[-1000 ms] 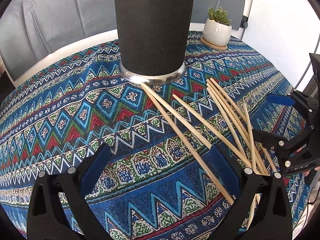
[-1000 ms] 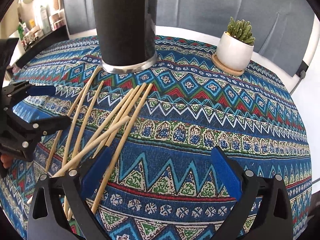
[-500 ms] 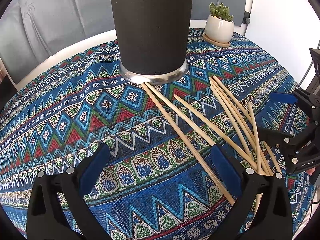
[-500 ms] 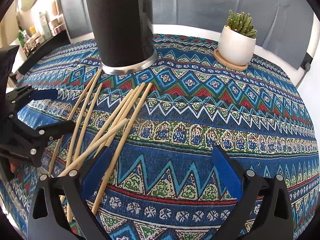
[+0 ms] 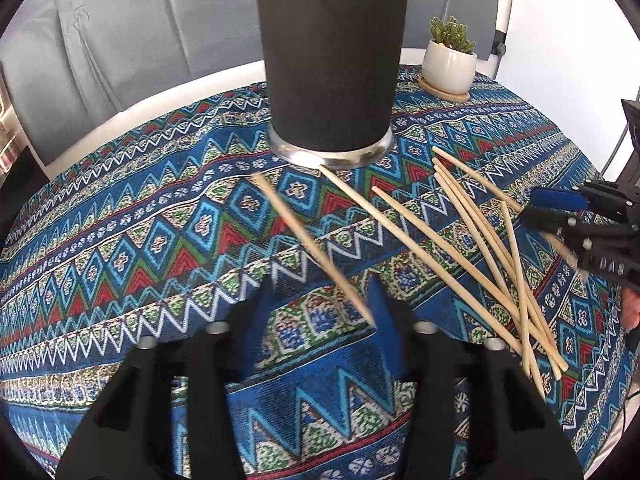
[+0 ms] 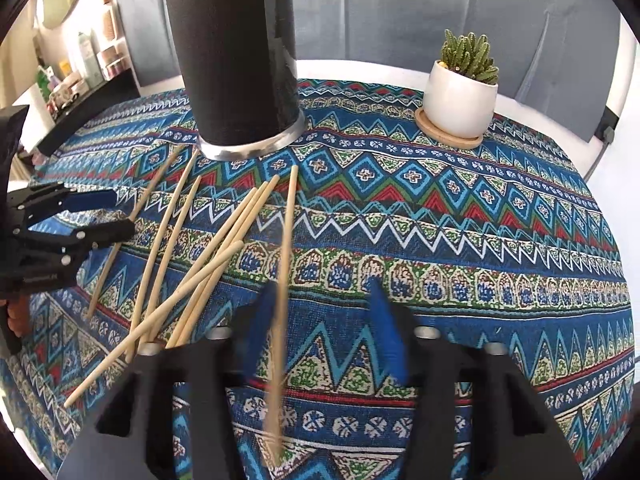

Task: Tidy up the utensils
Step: 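Grasp another wooden stick with the right tool, then raise the stick with the right tool and insert it into the black holder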

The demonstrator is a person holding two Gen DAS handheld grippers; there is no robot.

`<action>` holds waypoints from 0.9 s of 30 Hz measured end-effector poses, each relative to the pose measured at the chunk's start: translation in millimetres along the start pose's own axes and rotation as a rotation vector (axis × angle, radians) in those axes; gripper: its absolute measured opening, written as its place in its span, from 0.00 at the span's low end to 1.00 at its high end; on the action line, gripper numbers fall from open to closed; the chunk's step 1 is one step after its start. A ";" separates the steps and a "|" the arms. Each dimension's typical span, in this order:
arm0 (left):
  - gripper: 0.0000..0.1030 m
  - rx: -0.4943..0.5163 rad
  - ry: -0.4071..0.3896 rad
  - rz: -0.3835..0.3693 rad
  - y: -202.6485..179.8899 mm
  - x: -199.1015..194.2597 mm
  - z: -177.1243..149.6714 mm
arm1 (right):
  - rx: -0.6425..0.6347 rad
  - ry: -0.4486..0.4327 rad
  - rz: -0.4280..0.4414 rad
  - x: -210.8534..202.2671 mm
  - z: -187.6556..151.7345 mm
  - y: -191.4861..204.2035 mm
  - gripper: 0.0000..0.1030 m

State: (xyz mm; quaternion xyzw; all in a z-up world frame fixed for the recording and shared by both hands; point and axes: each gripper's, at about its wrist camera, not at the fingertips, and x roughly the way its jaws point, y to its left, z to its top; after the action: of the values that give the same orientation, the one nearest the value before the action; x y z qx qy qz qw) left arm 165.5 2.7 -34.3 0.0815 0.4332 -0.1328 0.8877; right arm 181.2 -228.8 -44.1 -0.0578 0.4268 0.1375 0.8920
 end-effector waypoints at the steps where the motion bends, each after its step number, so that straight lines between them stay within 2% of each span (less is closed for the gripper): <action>1: 0.08 -0.002 0.019 0.002 4.6 -1.2 0.5 | 0.018 0.016 0.012 -0.3 1.2 -5.6 0.04; 7: 0.05 -0.065 0.057 -0.020 34.2 -8.8 -7.6 | 0.136 0.035 0.087 -6.1 -2.7 -39.1 0.04; 12: 0.05 -0.112 0.057 -0.038 52.3 -19.0 -13.6 | 0.169 -0.019 0.104 -25.6 -3.4 -54.0 0.04; 22: 0.05 -0.161 -0.053 -0.006 77.7 -73.8 14.3 | 0.165 -0.162 0.096 -90.3 28.9 -64.9 0.05; 27: 0.05 -0.134 -0.100 0.016 80.6 -99.0 39.4 | 0.145 -0.208 0.109 -113.2 53.4 -63.6 0.04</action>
State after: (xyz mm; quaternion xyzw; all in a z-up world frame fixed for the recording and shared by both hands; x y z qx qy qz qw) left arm 161.3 85.6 70.4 0.0188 0.3954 -0.1003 0.9128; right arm 172.1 -299.9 76.5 0.0449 0.3433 0.1597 0.9245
